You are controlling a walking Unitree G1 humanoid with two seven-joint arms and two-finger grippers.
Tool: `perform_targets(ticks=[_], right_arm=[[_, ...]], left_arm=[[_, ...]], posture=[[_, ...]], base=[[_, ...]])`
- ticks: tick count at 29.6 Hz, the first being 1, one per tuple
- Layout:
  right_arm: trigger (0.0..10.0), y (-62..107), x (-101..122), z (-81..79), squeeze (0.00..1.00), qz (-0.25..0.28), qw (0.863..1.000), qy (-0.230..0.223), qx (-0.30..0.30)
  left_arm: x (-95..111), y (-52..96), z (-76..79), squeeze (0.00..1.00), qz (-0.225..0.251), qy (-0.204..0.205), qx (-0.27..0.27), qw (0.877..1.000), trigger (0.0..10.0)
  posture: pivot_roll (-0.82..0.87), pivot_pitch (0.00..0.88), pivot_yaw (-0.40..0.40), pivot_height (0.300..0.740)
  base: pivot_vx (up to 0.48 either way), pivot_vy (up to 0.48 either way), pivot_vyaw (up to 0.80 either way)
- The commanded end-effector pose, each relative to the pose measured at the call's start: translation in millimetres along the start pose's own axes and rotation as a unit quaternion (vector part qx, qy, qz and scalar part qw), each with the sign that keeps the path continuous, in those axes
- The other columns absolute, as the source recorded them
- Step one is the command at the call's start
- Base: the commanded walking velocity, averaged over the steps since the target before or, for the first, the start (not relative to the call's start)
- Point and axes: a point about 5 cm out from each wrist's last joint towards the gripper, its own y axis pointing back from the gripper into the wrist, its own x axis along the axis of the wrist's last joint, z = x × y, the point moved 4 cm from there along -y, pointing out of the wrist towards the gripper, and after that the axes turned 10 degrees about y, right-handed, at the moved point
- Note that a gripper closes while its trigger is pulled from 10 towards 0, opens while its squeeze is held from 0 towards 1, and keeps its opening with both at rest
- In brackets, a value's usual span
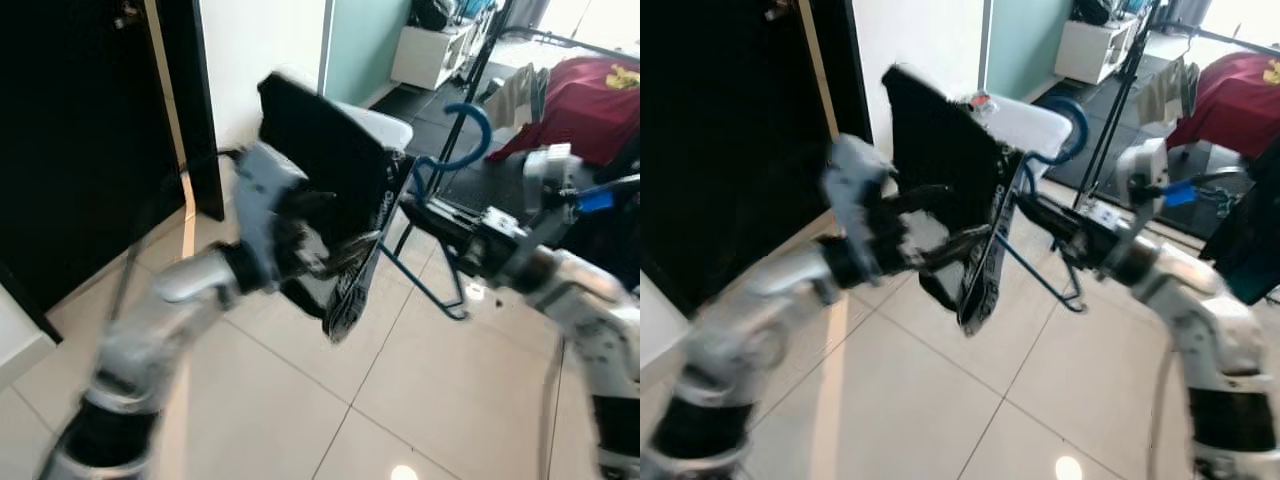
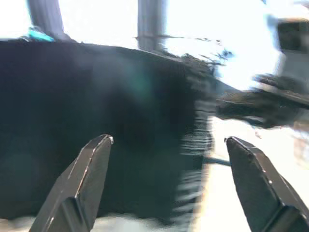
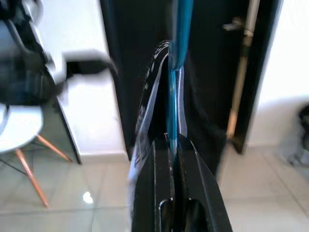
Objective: Hang hanger
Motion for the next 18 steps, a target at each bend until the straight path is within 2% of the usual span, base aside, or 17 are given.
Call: perform_targets(ticks=[1,3,6,10,12,16,17,18], right_arm=[[10.0,11.2,-7,-10.1,0.0,-0.031,0.998,-0.01,0.054],[10.0,15.6,-13,-20.3,0.0,-0.057,0.994,-0.014,0.093],[10.0,16.5,-17,-23.6,0.0,-0.068,0.992,-0.016,0.109],[10.0,16.5,-16,-25.6,0.0,-0.07,0.99,-0.017,0.119],[10.0,16.0,-15,-32.5,0.0,-0.075,0.986,-0.017,0.146],[10.0,16.7,-15,-38.9,0.0,-0.084,0.981,-0.016,0.176],[10.0,18.0,-15,-43.1,0.0,-0.098,0.973,-0.01,0.207],[10.0,17.7,-15,-44.2,0.0,-0.104,0.97,-0.005,0.219]], left_arm=[[17,11.2,4.7,1.0,-0.012,-0.023,-0.056,0.998,10.0],[24,14.5,4.9,1.0,-0.027,-0.041,-0.08,0.996,10.0],[32,16.2,7.0,1.0,-0.036,-0.053,-0.107,0.992,10.0],[34,16.4,5.5,1.0,-0.045,-0.072,-0.11,0.99,10.0],[38,15.2,3.9,1.0,-0.055,-0.105,-0.115,0.986,10.0],[40,16.2,5.0,1.0,-0.072,-0.123,-0.133,0.981,10.0],[35,23.7,12.6,0.5,-0.124,-0.135,-0.189,0.965,10.0],[31,28.5,18.1,0.0,-0.154,-0.14,-0.222,0.953,10.0]], posture=[[0.02,0.078,-0.071,0.74],[0.02,0.074,-0.068,0.74],[0.02,0.07,-0.065,0.74],[0.02,0.063,-0.063,0.74],[0.02,0.059,-0.06,0.74],[0.02,0.052,-0.059,0.74],[0.03,0.045,-0.059,0.74],[0.03,0.041,-0.056,0.74]], base=[[0.0,0.0,0.0],[0.0,0.0,0.0],[0.0,0.0,0.0],[0.0,0.0,0.0],[0.0,0.0,0.0],[0.0,0.0,0.0],[0.0,0.0,0.0],[0.0,0.0,0.0]])
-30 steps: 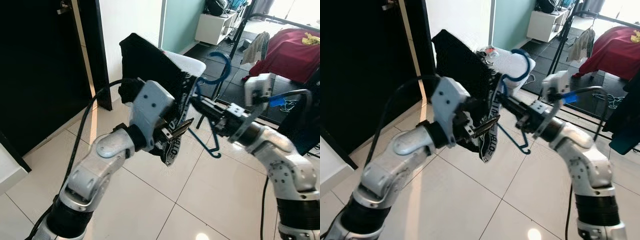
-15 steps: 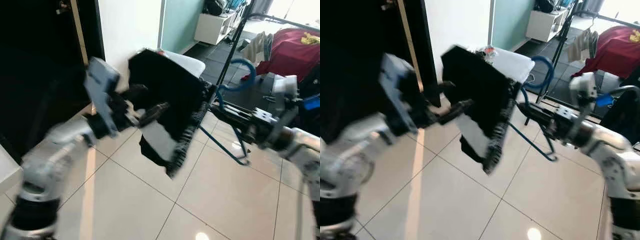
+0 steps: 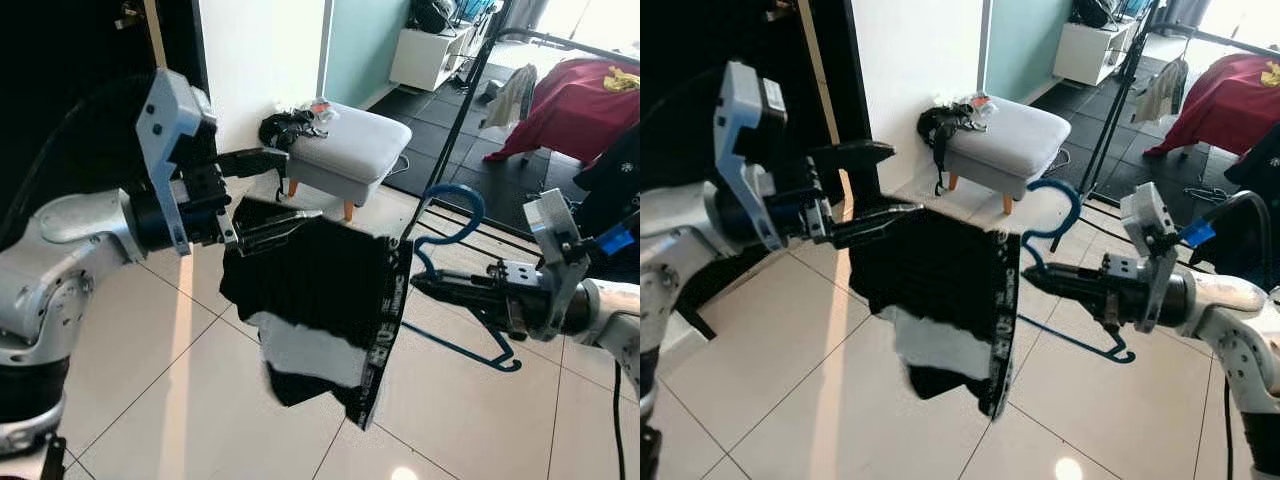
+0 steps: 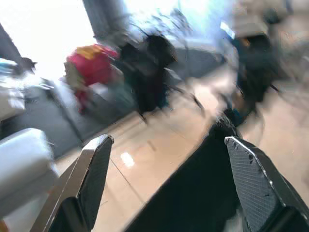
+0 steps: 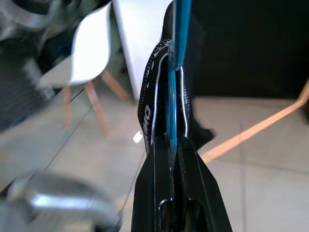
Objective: Hang hanger
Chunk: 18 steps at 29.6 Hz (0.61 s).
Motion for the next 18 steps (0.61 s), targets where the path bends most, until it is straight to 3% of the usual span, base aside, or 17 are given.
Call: perform_targets(ticks=[1,5,7,10,18], right_arm=[[10.0,-2.0,3,-3.8,0.0,-0.01,1.0,0.01,0.026],[10.0,-8.0,8,-4.3,0.0,-0.022,0.998,0.034,0.05],[10.0,-8.0,8,-4.3,0.0,-0.022,0.998,0.034,0.05],[10.0,-16.9,15,-7.0,0.0,-0.019,0.996,0.056,0.067],[10.0,-26.6,23,-14.3,0.0,-0.013,0.993,0.075,0.091]], left_arm=[[-4,0.5,11.4,0.0,-0.038,-0.01,-0.056,0.998,10.0],[-19,0.3,17.9,0.0,-0.121,-0.042,-0.115,0.985,10.0],[-19,0.3,17.9,0.0,-0.121,-0.042,-0.115,0.985,10.0],[-29,-3.3,17.4,0.0,-0.164,-0.044,-0.142,0.975,10.0],[-40,-11.6,14.9,0.0,-0.179,-0.042,-0.15,0.971,10.0]], posture=[[0.03,0.041,-0.056,0.74],[0.03,0.027,-0.044,0.74],[0.03,0.027,-0.044,0.74],[0.03,0.018,-0.035,0.74],[0.02,0.01,-0.026,0.74]], base=[[0.0,0.0,0.0],[0.0,0.0,0.0],[0.0,0.0,0.0],[0.0,0.0,0.0],[0.0,0.0,0.0]])
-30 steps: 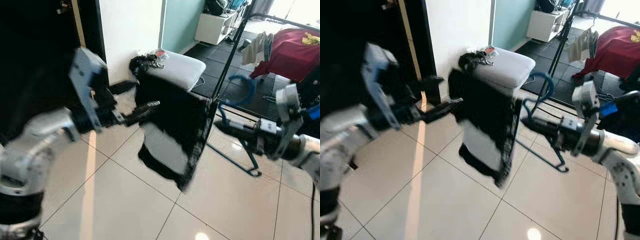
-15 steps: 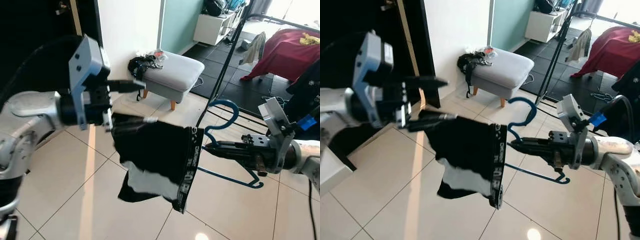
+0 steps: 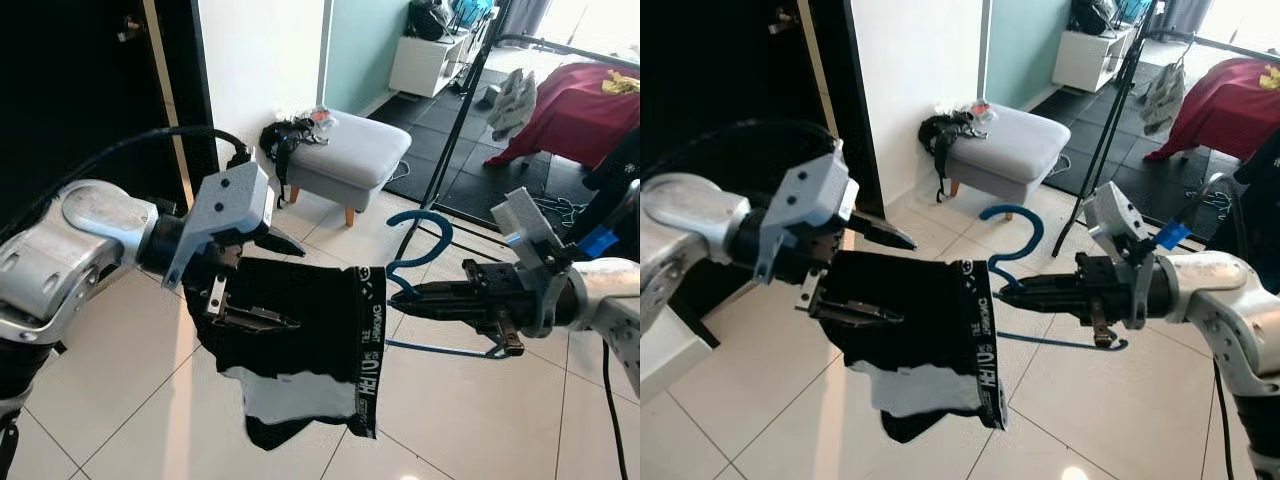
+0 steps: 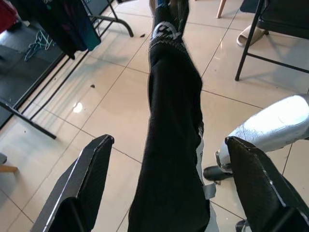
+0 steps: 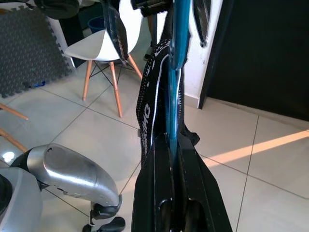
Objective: Hang hanger
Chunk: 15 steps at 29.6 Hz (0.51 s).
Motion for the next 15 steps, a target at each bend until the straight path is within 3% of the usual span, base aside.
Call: perform_targets(ticks=[1,3,4,15], right_arm=[[10.0,-7.7,4.5,-3.5,0.0,0.006,1.0,0.013,0.018],[10.0,-9.4,5.3,-3.6,0.0,0.008,1.0,0.015,0.02],[10.0,-11.1,5.6,-3.5,0.0,0.01,1.0,0.017,0.021],[10.0,-14.6,2.5,-3.8,0.0,0.006,1.0,0.018,0.023]], left_arm=[[1.3,-2.5,-1.9,0.0,-0.007,-0.004,-0.001,1.0,10.0],[1.0,-3.6,-2.4,0.0,-0.005,0.001,-0.004,1.0,10.0],[0.9,-5.9,-0.7,0.0,0.001,0.014,-0.012,1.0,0.0],[-1.9,-3.1,6.3,0.0,0.002,0.038,-0.052,0.998,0.0]], posture=[[0.02,0.01,-0.026,0.74],[0.02,0.01,-0.026,0.74],[0.02,0.01,-0.023,0.74],[0.02,0.01,-0.024,0.74]], base=[[0.0,0.0,0.0],[0.0,0.0,0.0],[0.0,0.0,0.0],[0.0,0.0,0.0]])
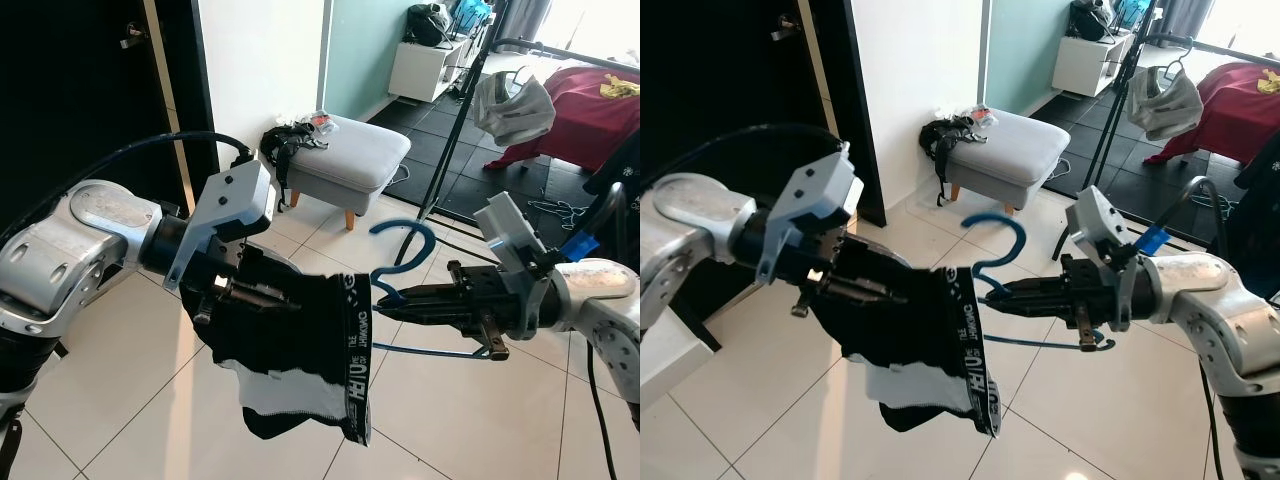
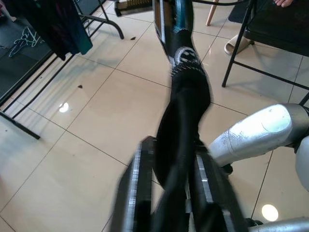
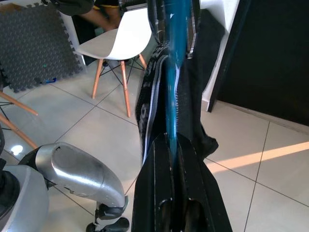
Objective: Hang hanger
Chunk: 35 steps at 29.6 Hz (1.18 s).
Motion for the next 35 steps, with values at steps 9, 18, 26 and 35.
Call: perform_targets(ticks=[9,18,26,35], right_arm=[[10.0,-3.9,7,0.2,0.0,0.006,1.0,0.023,0.0],[10.0,-4.3,10,4.1,0.0,0.014,0.999,0.026,-0.013],[10.0,-4.3,11,14.1,1.0,0.034,0.998,0.008,-0.053],[10.0,45.0,4,19.1,1.0,0.007,0.989,-0.005,-0.148]], left_arm=[[-6,-3.9,8.0,0.0,-0.019,-0.008,-0.035,0.999,0.0],[-7,-8.4,9.0,0.0,-0.023,-0.015,-0.037,0.999,0.0],[4,-13.7,-7.4,0.0,0.025,-0.037,0.012,0.999,0.0],[-5,-0.4,-33.6,0.0,0.028,-0.065,0.096,0.993,0.0]], posture=[[0.02,0.012,-0.022,0.74],[0.01,0.013,-0.022,0.74],[0.01,0.02,-0.026,0.74],[0.0,0.032,-0.03,0.74]], base=[[0.0,0.0,0.0],[0.0,0.0,0.0],[0.0,0.0,0.0],[0.0,0.0,0.0]])
